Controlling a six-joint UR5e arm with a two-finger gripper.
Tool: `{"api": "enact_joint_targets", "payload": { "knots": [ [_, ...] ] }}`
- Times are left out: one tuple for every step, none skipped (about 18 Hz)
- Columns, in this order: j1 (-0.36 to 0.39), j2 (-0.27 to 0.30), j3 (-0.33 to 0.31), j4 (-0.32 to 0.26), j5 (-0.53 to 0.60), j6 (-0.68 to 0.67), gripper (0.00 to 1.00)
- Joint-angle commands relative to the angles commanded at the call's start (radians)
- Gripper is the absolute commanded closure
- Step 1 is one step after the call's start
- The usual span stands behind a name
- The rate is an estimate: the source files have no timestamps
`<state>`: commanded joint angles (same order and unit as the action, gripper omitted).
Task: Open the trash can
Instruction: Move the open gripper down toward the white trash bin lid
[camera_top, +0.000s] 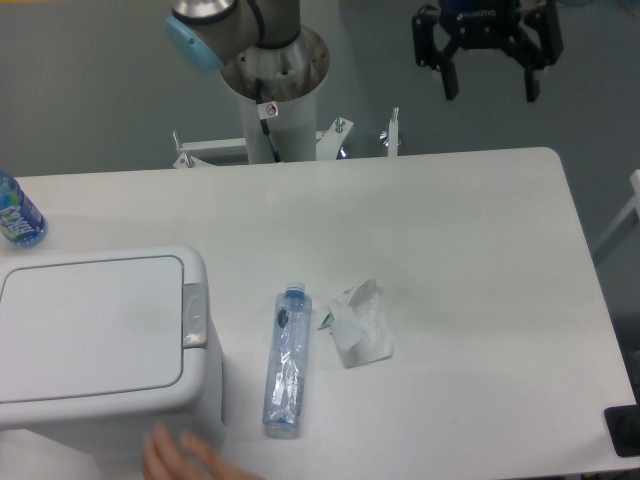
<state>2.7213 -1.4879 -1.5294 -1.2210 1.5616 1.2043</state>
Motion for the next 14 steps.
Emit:
{"api": "enact_joint_targets", "payload": {
  "knots": [
    [0.000,0.000,-0.002,0.000,0.000,-0.002,0.00],
    [-0.002,0.002,-0.002,0.000,0.000,-0.003,0.00],
    [-0.002,0.000,0.000,0.000,0.000,-0.009,0.00],
    [-0.003,0.000,0.002,0.002,-0.006,-0.034,0.00],
    [-0.006,-0.005,0.009,0.003,-0.021,-0.092,0.00],
    [-0.017,-0.009,0.009,0.005,-0.050,-0.162,0.00],
    [-0.031,-0.020,0.009,0.012,-0.084,-0.223,0.00],
    [-0.041,-0.025,0.009,0.027,-0.104,-0.273,0.00],
    [-0.049,-0.041,0.008,0.043,-0.113,-0.326,0.00],
    [-0.061,-0.057,0.011,0.057,-0.115,-0.383,0.00],
    [-0.092,-0.067,0.011,0.073,-0.117,-0.446,0.00],
    [-0.127,-0.081,0.009,0.084,-0.117,-0.504,0.00],
    [-0.162,-0.093,0.011,0.086,-0.117,-0.561,0.00],
    [-0.188,-0.104,0.012,0.086,-0.118,-0.613,0.00]
  ]
}}
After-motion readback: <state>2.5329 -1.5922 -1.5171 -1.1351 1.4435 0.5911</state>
